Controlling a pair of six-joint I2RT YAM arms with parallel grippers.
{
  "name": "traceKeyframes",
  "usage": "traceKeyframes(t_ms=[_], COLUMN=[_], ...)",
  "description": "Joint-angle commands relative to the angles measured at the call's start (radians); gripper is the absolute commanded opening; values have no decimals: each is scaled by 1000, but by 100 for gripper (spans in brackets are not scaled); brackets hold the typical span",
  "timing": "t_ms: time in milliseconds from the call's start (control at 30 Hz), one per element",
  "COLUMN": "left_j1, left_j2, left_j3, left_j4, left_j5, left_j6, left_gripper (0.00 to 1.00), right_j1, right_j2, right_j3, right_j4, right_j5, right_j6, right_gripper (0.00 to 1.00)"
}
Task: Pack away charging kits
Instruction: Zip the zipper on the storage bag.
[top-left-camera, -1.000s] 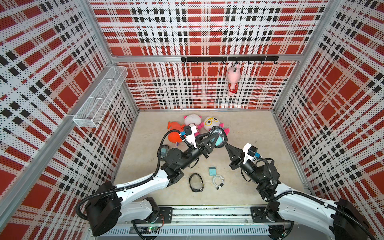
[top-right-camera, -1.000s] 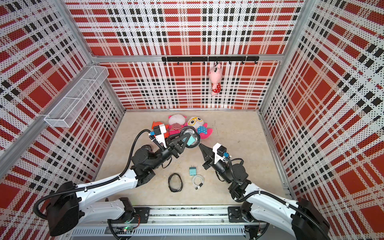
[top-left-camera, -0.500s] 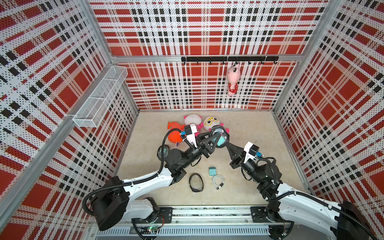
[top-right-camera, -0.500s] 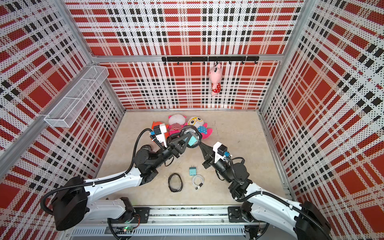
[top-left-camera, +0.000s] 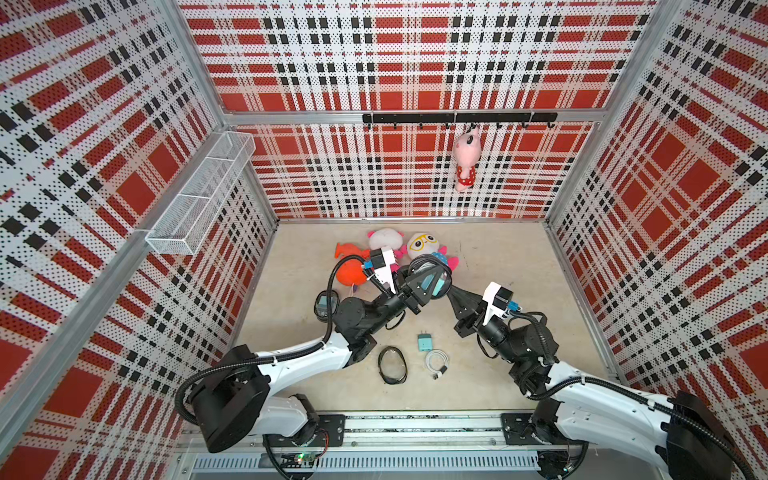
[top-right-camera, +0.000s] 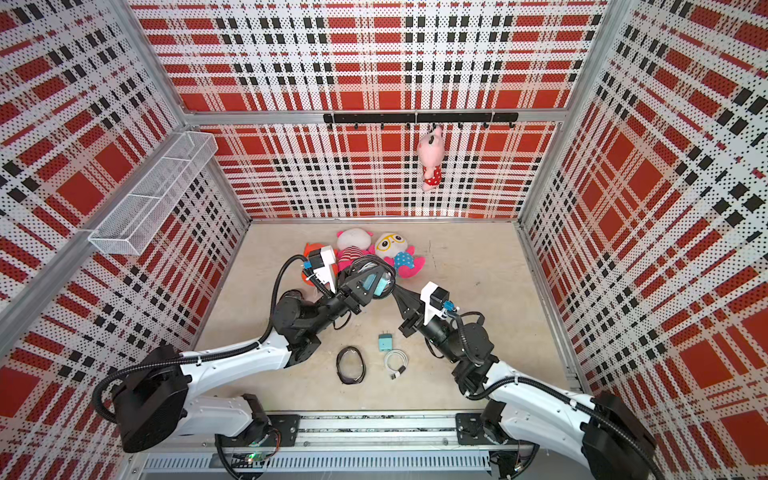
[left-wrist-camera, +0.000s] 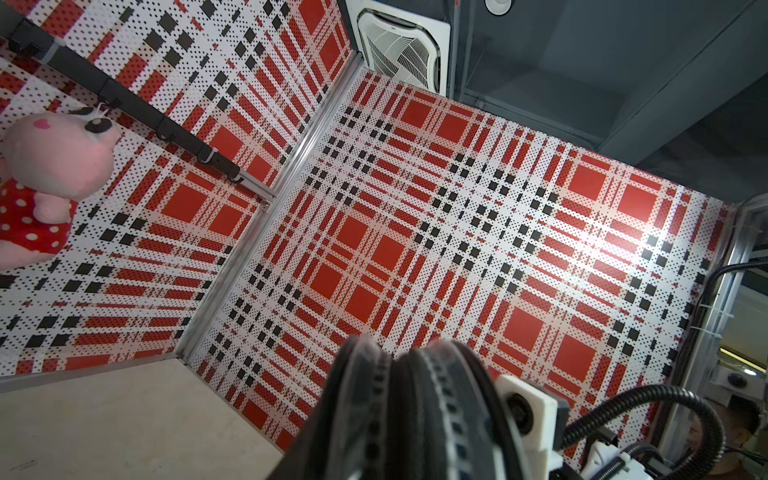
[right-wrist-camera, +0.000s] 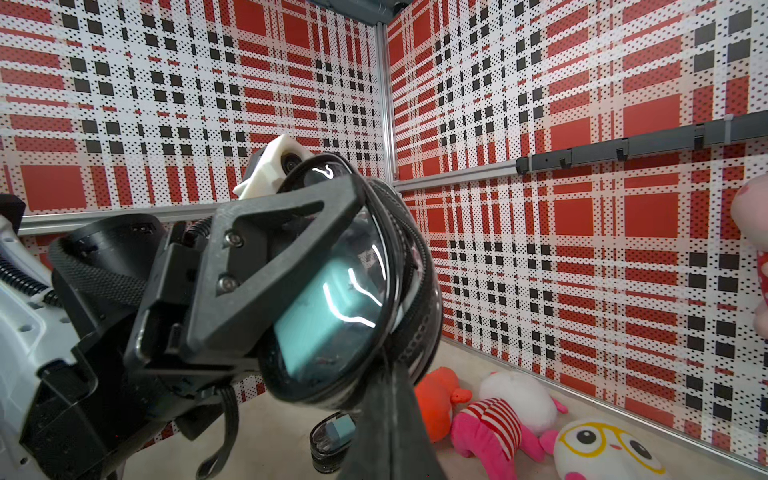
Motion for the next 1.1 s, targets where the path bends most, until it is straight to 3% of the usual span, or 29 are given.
traceKeyframes(t_ms=[0,133,267,500,767,1067], left_j1=[0,10,15,2,-3,-61], left_j2=[5,-5,-29,-80,-132,-82], left_j3=[36,37,39,85,81,198], left_j4=[45,14,-47,-289,-431,-632], left_j5=[15,9,15,-9,-47,-59], left_j6=[-9,-15,3,93,146,239], left_gripper=[21,0,0,0,0,0], right_j1=[12,12,8,-26,-107,-135], right_j2=[10,-1,-32,-34,-39,-8], right_j3=[16,18,27,81,95,145], right_j4=[35,13,-45,-124,-146,-175], right_j5=[-25,37,140,186,134,132], right_j6=[6,-5,-41,-85,-81,-127], right_gripper=[0,0,0,0,0,0])
